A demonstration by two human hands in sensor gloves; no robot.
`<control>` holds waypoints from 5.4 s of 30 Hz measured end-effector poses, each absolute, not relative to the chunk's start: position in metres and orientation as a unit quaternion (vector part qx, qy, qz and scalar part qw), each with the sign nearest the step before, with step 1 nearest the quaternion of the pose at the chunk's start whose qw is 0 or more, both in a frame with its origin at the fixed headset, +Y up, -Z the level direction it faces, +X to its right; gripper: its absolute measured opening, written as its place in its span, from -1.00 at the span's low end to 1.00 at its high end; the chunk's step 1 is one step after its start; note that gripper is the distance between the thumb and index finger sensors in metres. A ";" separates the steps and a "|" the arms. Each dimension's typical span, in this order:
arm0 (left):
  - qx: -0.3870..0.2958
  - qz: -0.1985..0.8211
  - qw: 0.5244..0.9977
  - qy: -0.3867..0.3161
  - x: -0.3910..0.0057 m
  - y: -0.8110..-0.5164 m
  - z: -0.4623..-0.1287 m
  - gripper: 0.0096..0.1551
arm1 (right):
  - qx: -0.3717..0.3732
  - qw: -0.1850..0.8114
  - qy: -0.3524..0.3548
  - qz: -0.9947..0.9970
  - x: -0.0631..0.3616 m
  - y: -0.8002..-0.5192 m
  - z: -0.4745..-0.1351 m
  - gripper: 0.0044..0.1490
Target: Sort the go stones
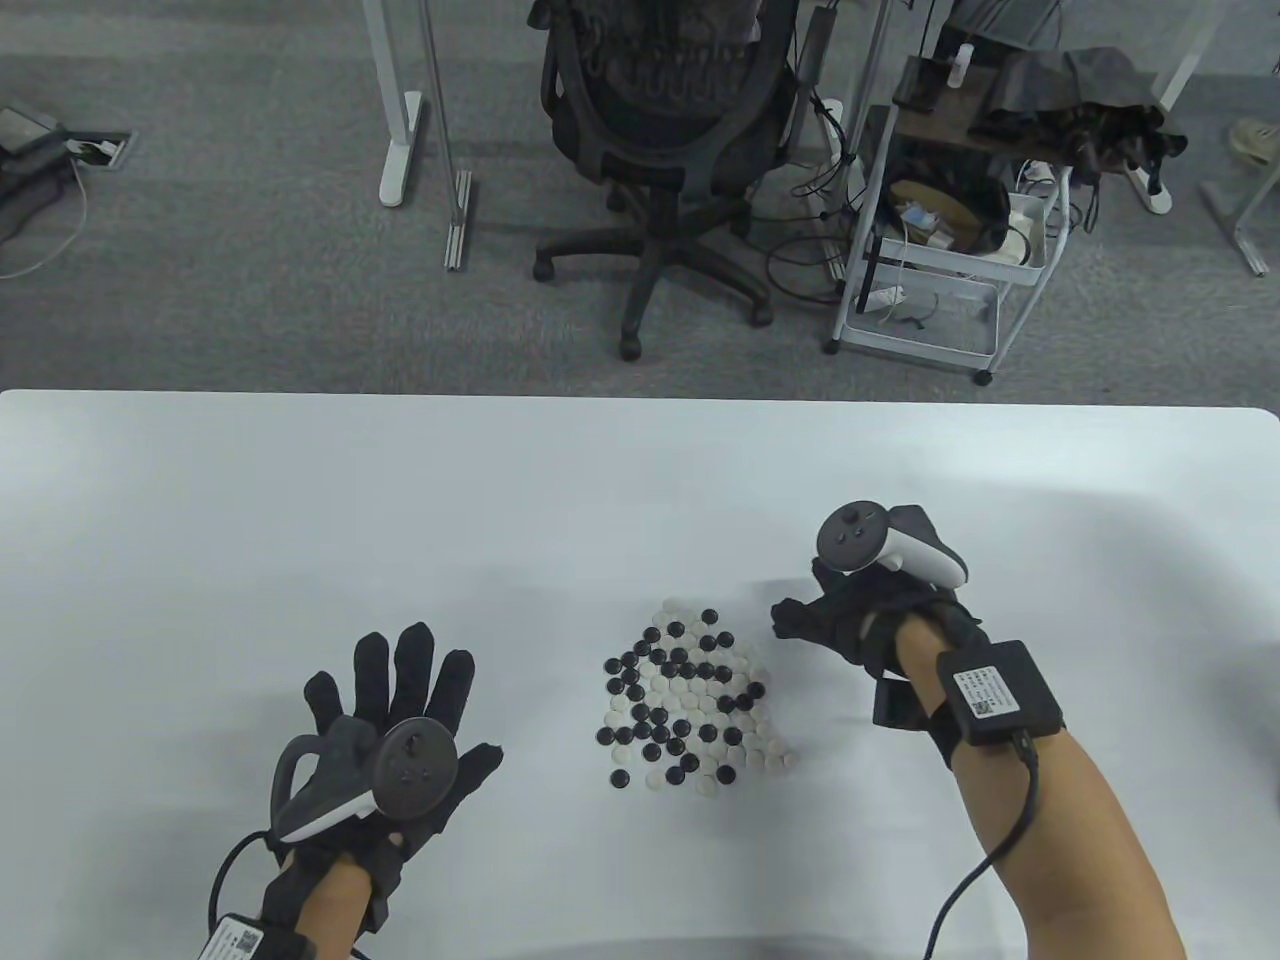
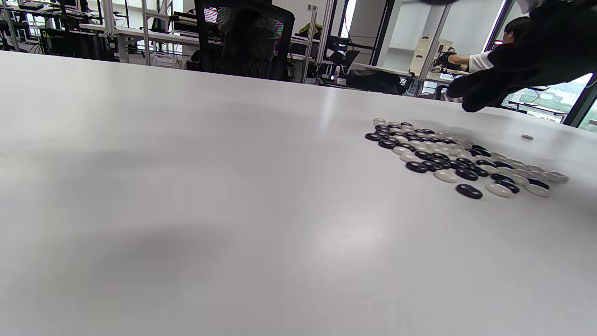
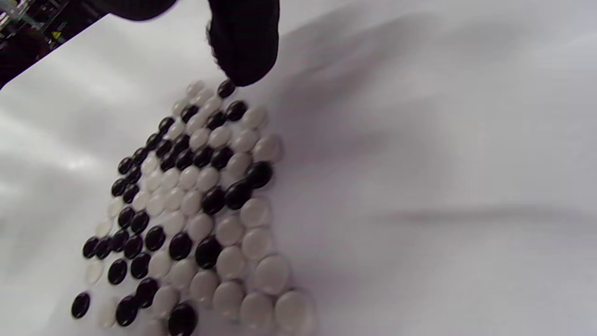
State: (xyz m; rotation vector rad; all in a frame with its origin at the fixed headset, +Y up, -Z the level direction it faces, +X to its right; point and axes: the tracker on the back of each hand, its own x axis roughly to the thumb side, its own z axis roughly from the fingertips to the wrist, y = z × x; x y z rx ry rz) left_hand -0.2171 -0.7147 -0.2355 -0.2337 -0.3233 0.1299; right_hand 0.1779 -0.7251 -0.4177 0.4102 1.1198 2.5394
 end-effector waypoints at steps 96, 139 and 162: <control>-0.117 0.075 0.979 -0.152 -0.220 -0.710 -0.234 -0.05 | -0.005 0.166 0.368 0.915 0.289 -0.727 -0.420 -0.17; -0.123 0.075 0.978 -0.148 -0.222 -0.711 -0.234 -0.05 | -0.090 0.105 0.388 0.911 0.309 -0.748 -0.434 -0.15; -0.121 0.078 0.978 -0.148 -0.222 -0.712 -0.235 -0.05 | 0.194 0.116 0.451 0.863 0.160 -0.738 -0.394 -0.18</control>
